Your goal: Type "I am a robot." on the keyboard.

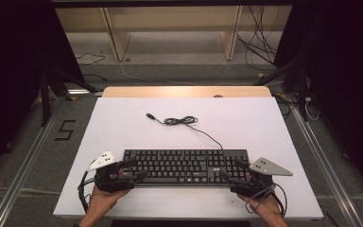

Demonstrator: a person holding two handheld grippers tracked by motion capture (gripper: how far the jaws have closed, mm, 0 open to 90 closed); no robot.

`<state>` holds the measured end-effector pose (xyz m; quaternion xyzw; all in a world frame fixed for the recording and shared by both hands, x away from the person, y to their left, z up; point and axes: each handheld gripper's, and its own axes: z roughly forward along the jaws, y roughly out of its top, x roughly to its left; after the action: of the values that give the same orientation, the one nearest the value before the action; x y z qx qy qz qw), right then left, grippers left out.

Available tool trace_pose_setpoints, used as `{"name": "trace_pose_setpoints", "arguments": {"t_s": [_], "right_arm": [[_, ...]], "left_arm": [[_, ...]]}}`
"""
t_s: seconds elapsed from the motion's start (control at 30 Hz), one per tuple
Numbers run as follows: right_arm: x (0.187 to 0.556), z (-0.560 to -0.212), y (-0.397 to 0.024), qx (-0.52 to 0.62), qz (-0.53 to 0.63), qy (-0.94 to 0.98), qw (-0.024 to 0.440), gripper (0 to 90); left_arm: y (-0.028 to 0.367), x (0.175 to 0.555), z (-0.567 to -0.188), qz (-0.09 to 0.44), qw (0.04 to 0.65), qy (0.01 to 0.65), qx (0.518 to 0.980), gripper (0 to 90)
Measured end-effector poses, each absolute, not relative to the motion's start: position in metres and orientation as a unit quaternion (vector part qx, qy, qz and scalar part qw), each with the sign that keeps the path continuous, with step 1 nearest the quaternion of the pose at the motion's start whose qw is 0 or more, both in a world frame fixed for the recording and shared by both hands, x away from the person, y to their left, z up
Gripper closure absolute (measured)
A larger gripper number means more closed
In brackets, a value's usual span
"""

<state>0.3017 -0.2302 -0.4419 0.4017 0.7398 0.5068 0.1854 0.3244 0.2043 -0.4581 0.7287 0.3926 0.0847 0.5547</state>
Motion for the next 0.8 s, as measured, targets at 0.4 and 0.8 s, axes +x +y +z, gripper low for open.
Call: {"name": "trace_pose_setpoints", "arguments": {"t_s": [0.4,0.8], "right_arm": [[0.302,-0.4422,-0.229,0.4,0.506,0.741,0.186,31.5],[0.3034,-0.4422,-0.2244,0.398,0.509,0.742,0.18,31.6]], "left_arm": [[0.2044,0.3243,-0.458,0.087,0.553,0.392,0.73,25.3],[0.2043,0.3245,-0.458,0.088,0.553,0.394,0.729,25.3]]}}
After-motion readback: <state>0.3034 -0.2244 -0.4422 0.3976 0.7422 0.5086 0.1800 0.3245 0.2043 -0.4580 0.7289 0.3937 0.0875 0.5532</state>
